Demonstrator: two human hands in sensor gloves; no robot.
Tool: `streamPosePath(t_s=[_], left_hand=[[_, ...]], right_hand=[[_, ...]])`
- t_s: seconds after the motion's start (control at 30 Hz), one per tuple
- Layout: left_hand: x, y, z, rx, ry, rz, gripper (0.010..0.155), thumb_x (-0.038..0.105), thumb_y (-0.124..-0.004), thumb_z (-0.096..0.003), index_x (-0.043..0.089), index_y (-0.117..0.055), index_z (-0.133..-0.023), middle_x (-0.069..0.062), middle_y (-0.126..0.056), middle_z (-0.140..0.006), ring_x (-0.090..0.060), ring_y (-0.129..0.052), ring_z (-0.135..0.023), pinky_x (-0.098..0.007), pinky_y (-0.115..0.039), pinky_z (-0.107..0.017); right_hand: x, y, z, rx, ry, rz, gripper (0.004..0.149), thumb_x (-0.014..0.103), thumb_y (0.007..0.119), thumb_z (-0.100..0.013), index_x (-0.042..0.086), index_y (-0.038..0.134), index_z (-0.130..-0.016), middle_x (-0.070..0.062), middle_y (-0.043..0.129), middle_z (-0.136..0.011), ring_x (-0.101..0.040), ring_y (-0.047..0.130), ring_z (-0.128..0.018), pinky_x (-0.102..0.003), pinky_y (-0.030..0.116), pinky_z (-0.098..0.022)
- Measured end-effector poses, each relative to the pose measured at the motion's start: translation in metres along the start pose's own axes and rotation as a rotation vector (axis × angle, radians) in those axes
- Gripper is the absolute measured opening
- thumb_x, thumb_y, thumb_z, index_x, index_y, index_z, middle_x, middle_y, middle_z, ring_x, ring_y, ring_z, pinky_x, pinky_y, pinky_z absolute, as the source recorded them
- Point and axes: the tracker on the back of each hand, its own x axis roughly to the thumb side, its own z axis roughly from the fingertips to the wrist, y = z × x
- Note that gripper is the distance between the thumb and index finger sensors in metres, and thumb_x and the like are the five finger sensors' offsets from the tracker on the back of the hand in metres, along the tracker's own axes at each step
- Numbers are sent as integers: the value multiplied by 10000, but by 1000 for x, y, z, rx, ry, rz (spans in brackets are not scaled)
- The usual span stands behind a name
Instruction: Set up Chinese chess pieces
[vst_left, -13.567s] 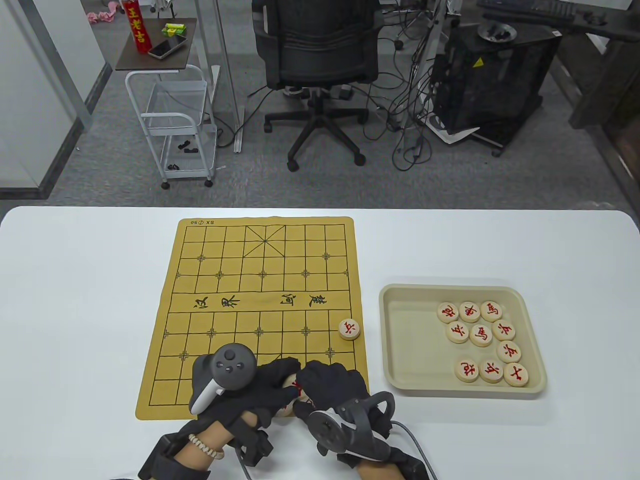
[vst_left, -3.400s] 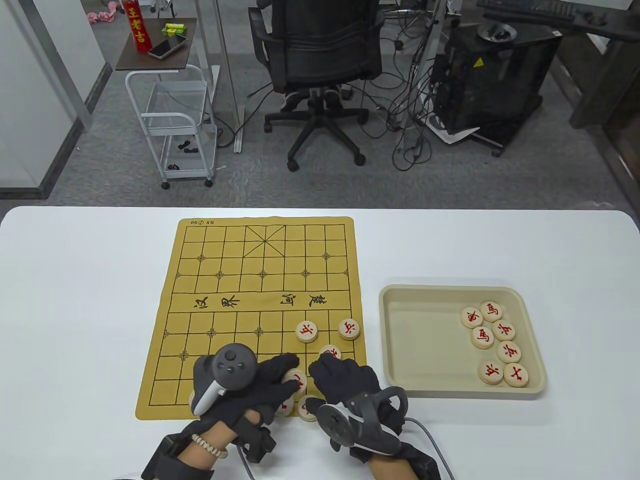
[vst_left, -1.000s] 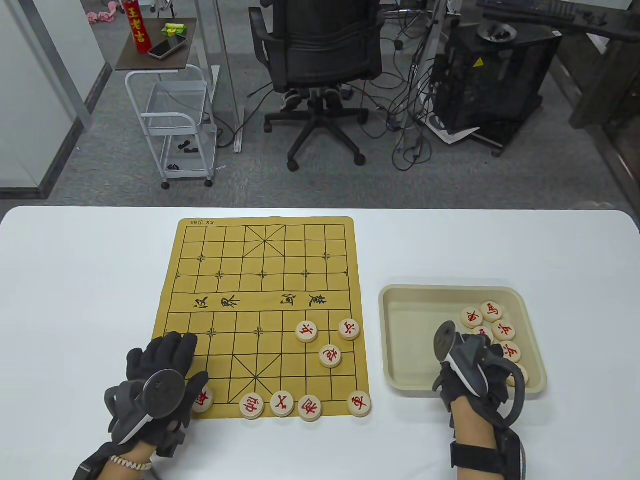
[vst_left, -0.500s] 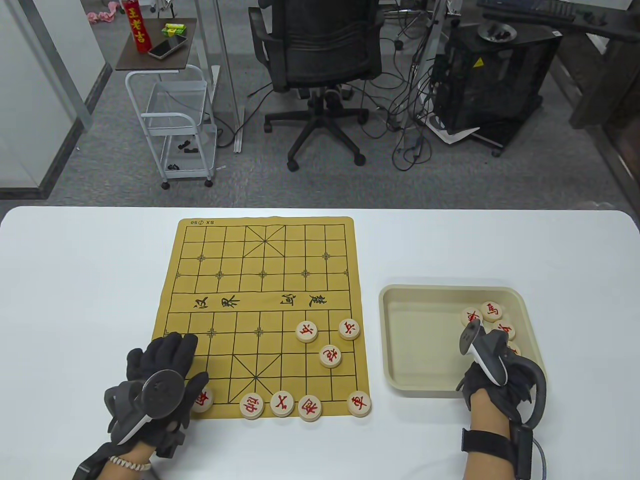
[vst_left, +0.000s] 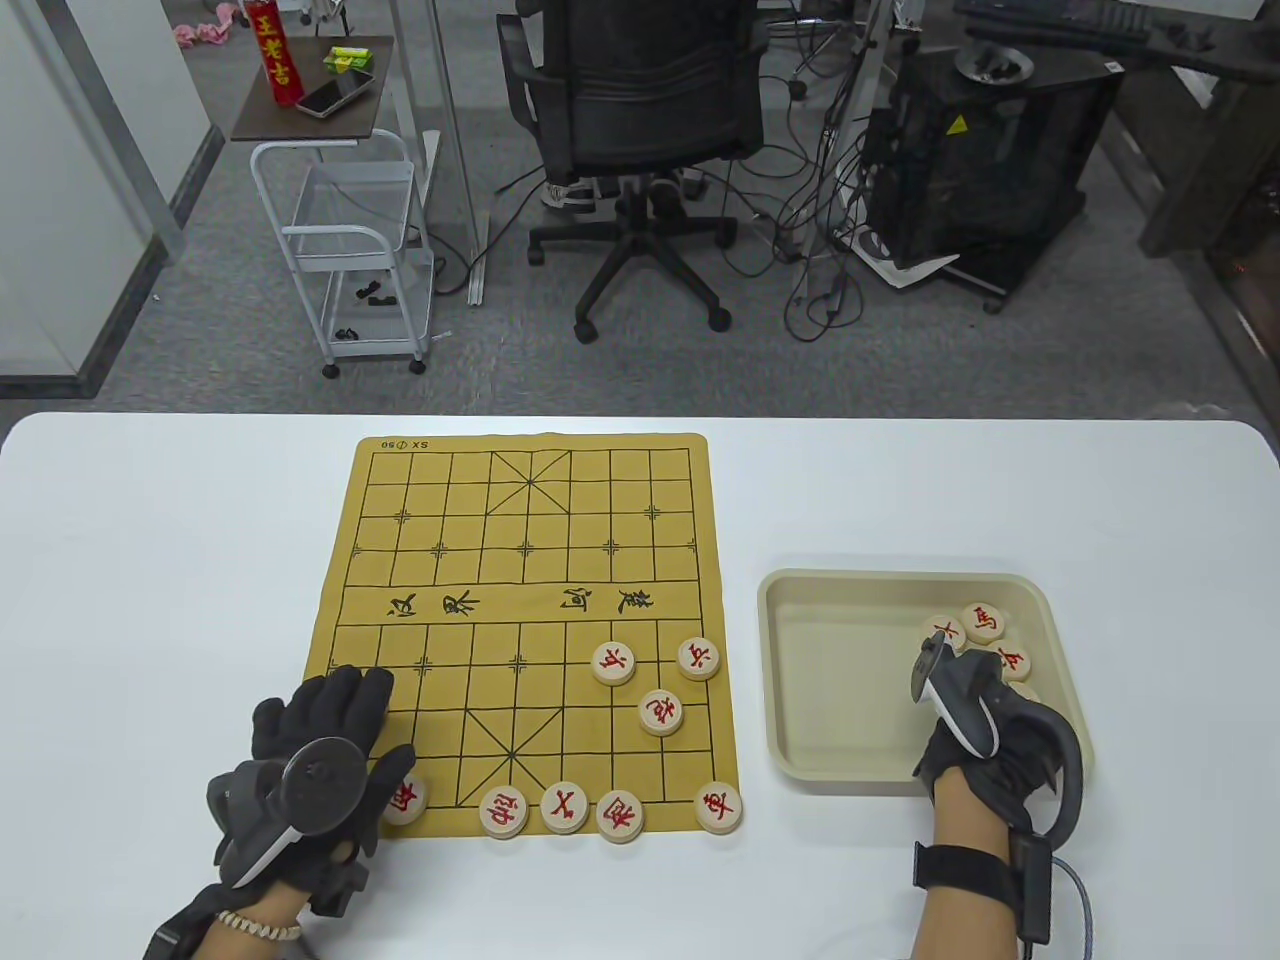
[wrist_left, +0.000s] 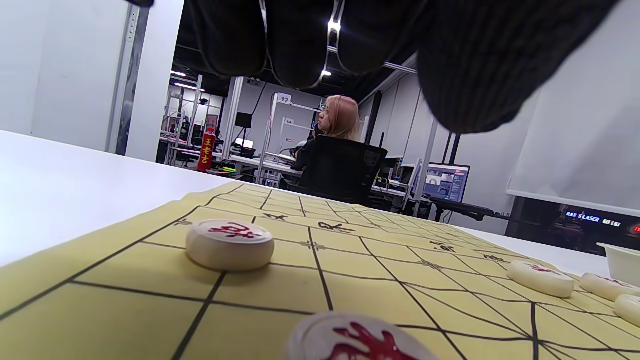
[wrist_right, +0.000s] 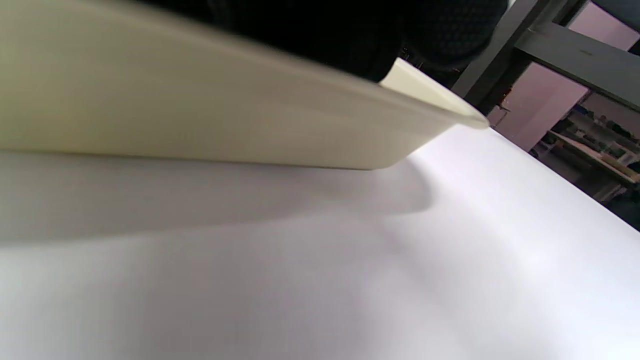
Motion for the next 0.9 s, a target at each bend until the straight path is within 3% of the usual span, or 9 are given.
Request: streamPosePath(t_s=[0.17,0.53,0.67,0.9], left_hand=[[0,0,0,-2,-4,-1,803,532,-843,-383,296,-517,-1077,-133,-580,-1159,-468,-636,-1066,-741,-415,-727],[0,-1,-1,-5,-5,4,803,532,-844,-383,297,-516,-1077,-132,-584,-1159,-468,-637,-1067,-742,-412,-728],[0,-1,-1,-7,-7,6,803,530,-845,-383,297,-515,-1078,-133,-582,-1159,-467,-635,-1069,-743,-410,-728],[0,-1,-1,-1,-15,7,804,530,-845,-383,296,-515,-1078,-133,-583,-1159,-469,-634,-1068,-743,-408,-728]], right_hand=[[-2,1,-4,20,-32,-39,526,436,1000,-372,270,813,-835,-40,826,-997,-181,934,-695,-457,801,-566],[-7,5,-4,-118,-93,-128,618,558,1014,-288,264,827,-798,-55,917,-887,-106,943,-488,-409,845,-457],[4,-14,11,-183,-153,-203,631,560,1015,-288,260,822,-808,-60,919,-884,-107,942,-480,-408,844,-452],[77,-82,73,-383,-426,-231,634,564,1011,-287,265,816,-811,-50,915,-888,-106,941,-482,-408,843,-456]])
